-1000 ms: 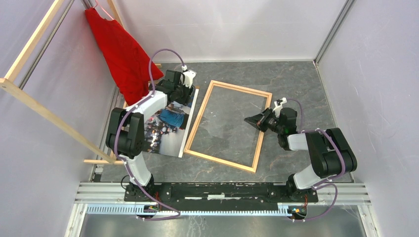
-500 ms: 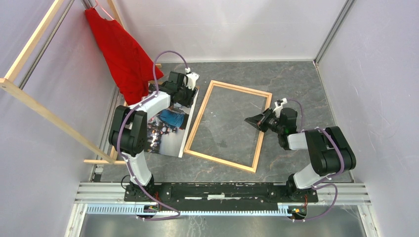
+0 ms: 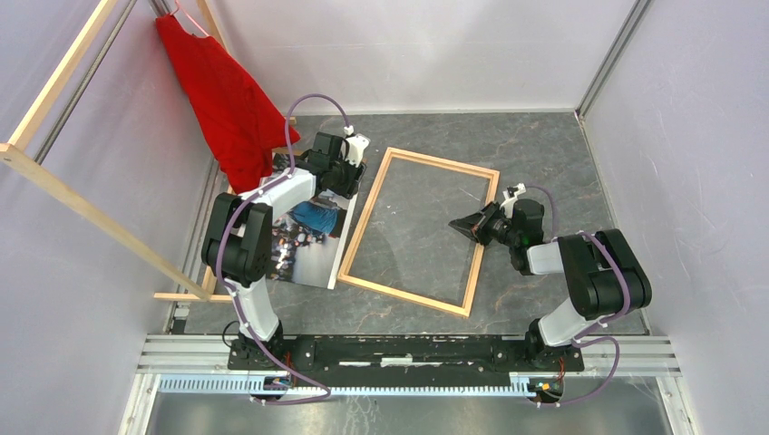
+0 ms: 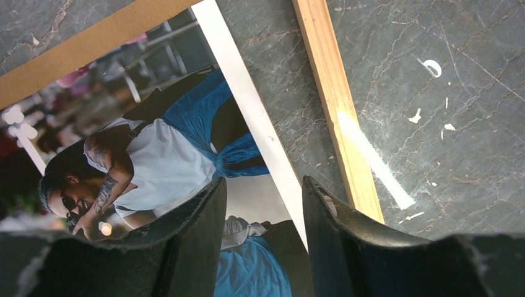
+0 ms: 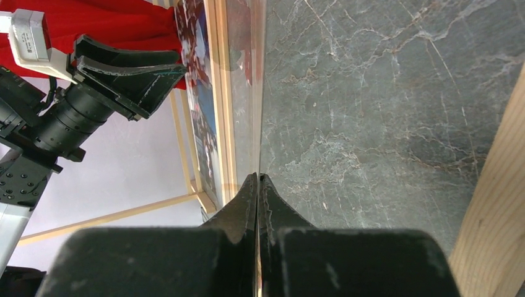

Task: Put the photo into the frame
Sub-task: Place the photo frame item in the photo frame.

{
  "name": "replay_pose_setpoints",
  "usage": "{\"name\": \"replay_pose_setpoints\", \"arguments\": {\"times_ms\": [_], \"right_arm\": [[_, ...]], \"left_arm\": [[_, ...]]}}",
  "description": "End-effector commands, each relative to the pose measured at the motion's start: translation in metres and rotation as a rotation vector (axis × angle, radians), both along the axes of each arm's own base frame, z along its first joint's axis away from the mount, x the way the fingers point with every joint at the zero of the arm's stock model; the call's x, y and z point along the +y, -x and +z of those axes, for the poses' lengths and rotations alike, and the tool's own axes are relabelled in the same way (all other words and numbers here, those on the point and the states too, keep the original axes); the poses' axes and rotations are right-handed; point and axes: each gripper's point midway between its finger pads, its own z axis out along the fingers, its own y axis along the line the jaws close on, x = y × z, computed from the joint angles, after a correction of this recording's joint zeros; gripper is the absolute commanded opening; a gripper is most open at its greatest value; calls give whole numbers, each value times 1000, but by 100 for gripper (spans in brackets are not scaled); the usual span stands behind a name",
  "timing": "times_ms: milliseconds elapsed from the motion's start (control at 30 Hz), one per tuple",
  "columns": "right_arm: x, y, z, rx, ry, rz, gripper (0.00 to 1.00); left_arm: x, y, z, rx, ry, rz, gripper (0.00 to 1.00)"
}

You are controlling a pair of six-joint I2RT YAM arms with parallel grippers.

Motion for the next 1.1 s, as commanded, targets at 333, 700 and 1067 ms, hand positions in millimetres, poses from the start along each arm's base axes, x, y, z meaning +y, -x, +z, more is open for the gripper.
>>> {"name": "replay_pose_setpoints", "arguments": {"times_ms": [333, 700, 1067], "right_arm": [[0, 2, 0, -14, 15, 19, 0], [-8, 3, -5, 0, 47, -4, 0], [-8, -5, 16, -99, 26, -14, 0]], "left_arm": [[-5, -17, 12, -69, -12, -18, 56], [-5, -16, 10, -66, -16, -21, 55], [-10, -13, 3, -55, -23, -33, 55]]}}
